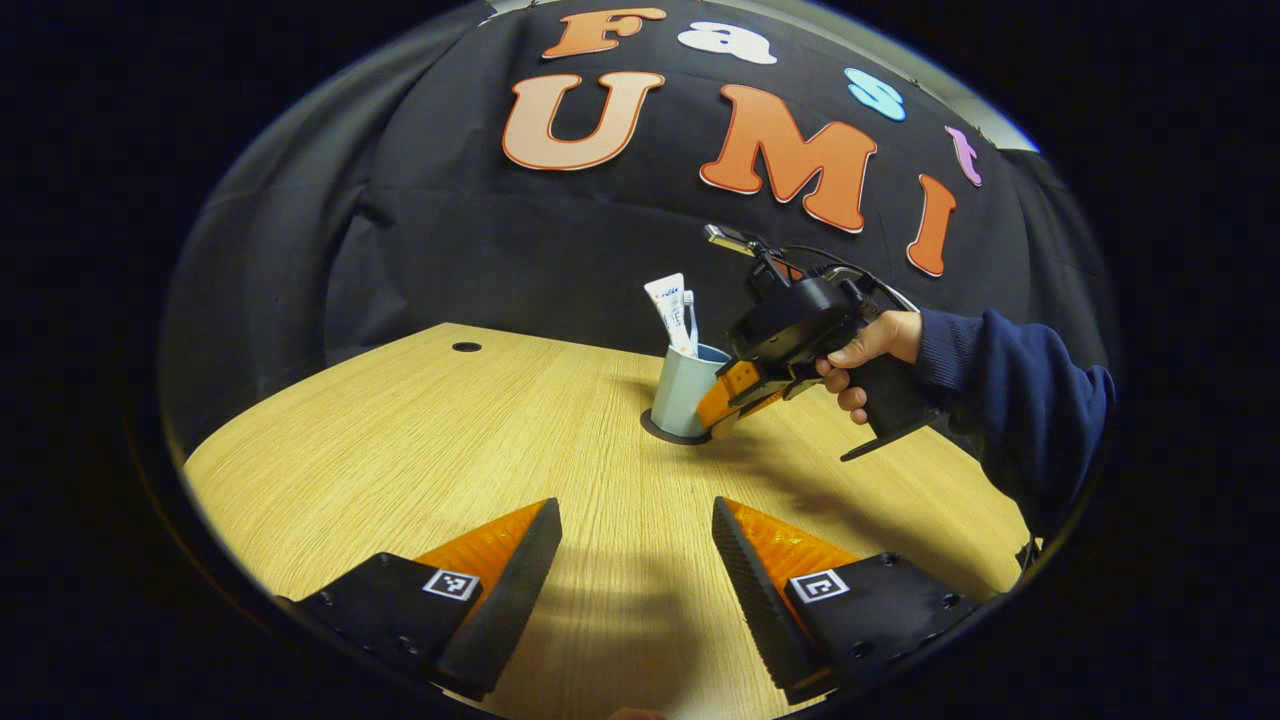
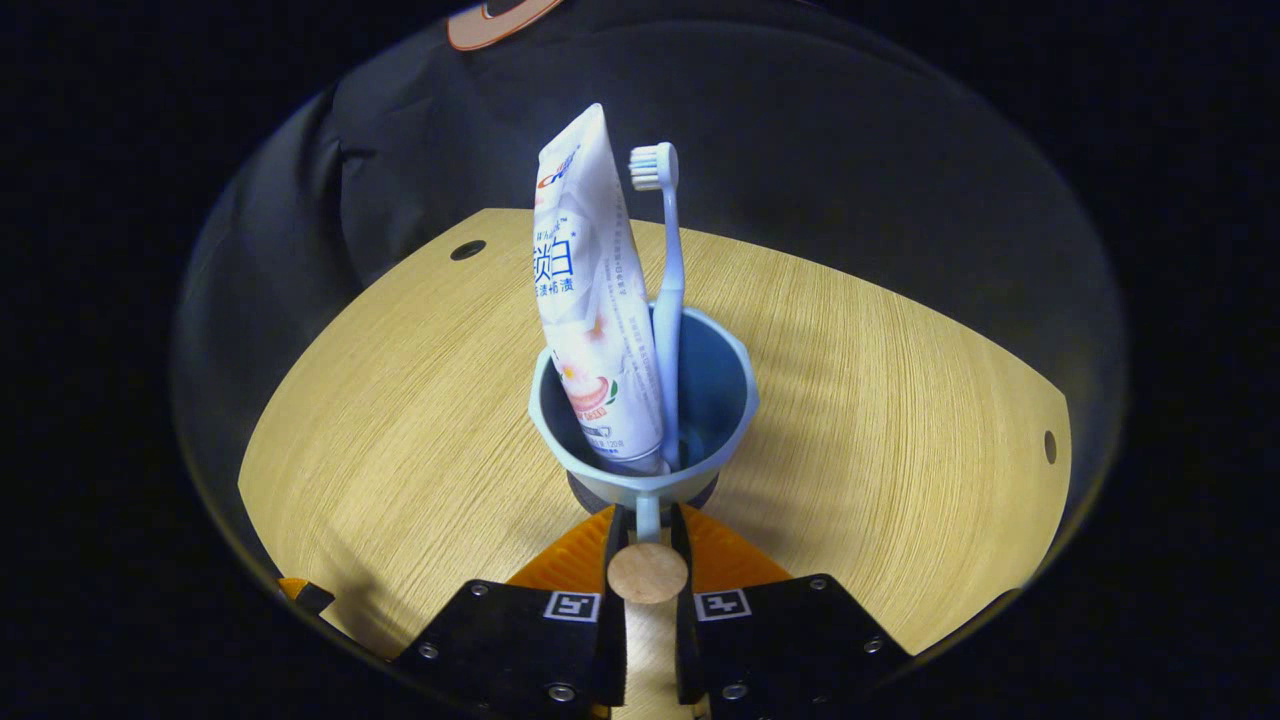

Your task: Put the toothbrush and toothpaste on the desktop into the cup, then pick up the cup and place it on the coaster on the desktop.

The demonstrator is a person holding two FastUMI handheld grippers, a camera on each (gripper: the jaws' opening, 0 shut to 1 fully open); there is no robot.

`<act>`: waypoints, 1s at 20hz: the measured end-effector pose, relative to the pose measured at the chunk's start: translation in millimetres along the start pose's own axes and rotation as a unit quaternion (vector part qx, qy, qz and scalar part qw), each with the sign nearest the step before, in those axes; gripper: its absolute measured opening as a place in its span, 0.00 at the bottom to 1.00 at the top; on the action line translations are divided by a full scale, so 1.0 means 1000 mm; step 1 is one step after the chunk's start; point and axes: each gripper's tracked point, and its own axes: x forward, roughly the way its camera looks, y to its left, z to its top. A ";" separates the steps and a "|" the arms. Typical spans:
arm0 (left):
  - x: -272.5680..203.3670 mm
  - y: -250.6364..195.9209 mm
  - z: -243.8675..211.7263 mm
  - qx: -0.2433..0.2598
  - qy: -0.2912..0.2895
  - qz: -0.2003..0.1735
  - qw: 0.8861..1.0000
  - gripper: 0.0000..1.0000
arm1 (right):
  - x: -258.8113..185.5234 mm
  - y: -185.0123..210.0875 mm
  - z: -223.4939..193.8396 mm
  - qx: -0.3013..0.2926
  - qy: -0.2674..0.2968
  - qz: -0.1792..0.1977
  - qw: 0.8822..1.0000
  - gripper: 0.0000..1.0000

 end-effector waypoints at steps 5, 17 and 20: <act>0.000 0.000 0.000 0.003 0.004 -0.001 1.000 0.97 | -0.024 0.000 0.015 -0.021 -0.042 0.012 0.999 0.34; 0.007 0.000 0.008 0.046 -0.037 0.000 0.998 0.97 | -0.138 -0.025 0.012 0.001 -0.214 0.030 0.976 0.65; 0.008 0.001 0.015 0.059 -0.062 0.001 0.996 0.97 | -0.156 -0.055 0.003 -0.005 -0.253 -0.010 0.967 0.68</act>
